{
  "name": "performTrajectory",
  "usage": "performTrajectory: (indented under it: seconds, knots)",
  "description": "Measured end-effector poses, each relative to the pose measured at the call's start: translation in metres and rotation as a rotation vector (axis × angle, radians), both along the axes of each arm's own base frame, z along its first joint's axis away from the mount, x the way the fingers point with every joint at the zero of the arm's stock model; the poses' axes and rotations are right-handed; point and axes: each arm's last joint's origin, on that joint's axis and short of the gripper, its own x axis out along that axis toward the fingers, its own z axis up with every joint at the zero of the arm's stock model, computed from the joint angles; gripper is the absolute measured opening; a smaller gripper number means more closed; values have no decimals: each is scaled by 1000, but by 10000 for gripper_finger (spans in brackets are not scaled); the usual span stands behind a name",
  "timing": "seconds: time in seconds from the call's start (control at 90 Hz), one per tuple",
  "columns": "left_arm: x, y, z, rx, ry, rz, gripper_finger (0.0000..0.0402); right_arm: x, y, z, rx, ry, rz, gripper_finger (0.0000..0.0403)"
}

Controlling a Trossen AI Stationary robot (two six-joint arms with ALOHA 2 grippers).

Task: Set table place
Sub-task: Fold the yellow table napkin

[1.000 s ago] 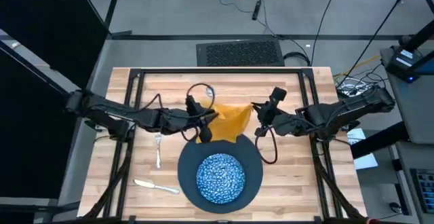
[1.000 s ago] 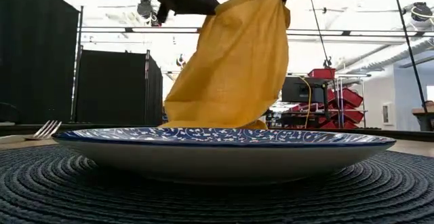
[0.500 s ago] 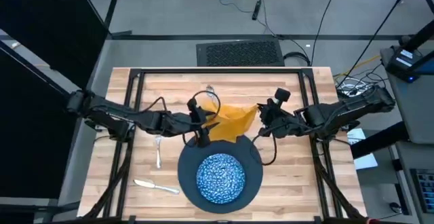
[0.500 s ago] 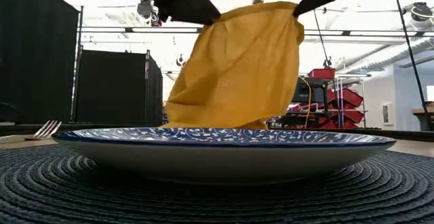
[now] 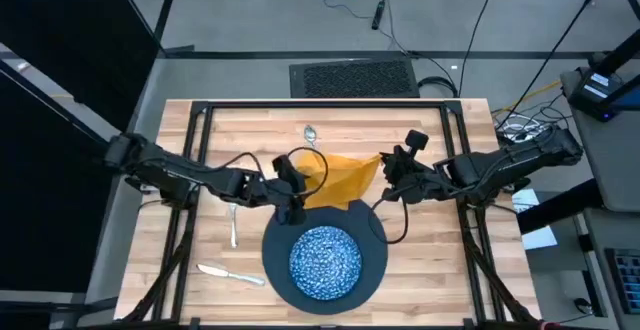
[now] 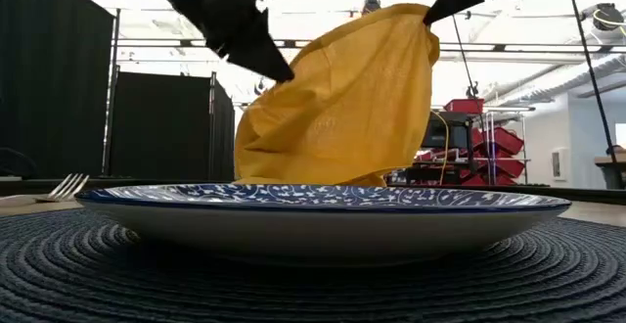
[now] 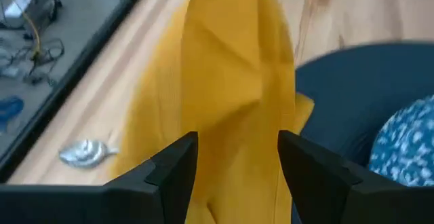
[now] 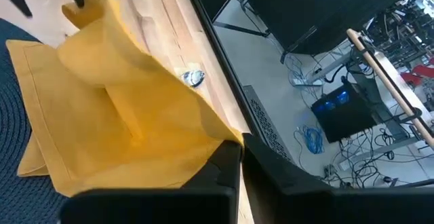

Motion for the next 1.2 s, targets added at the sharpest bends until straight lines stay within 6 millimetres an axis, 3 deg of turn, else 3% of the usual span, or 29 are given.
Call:
performTrajectory:
  seconds: [0.2, 0.4, 0.589, 0.744, 0.889, 1.022, 1.2]
  knots:
    - [1, -7, -6, -10, 19, -11, 190, 0, 0, 0, 0, 0, 0, 0]
    - [-3, -35, 2, 131, -8, -108, 189, 0, 0, 0, 0, 0, 0, 0]
    - [-10, -49, 4, 219, 8, -54, 189, 0, 0, 0, 0, 1, 1, 0]
    - [-1, -46, -13, 155, 2, 27, 189, 0, 0, 0, 0, 1, 1, 0]
    - [21, -54, -38, 152, -53, 32, 189, 0, -1, 0, 11, -8, -8, 0]
    - [33, -62, -58, 239, -58, 63, 189, 0, -2, 0, 12, -8, -11, 0]
    - [40, -65, -67, 337, -63, 162, 189, 1, -1, 0, 15, -2, -2, 0]
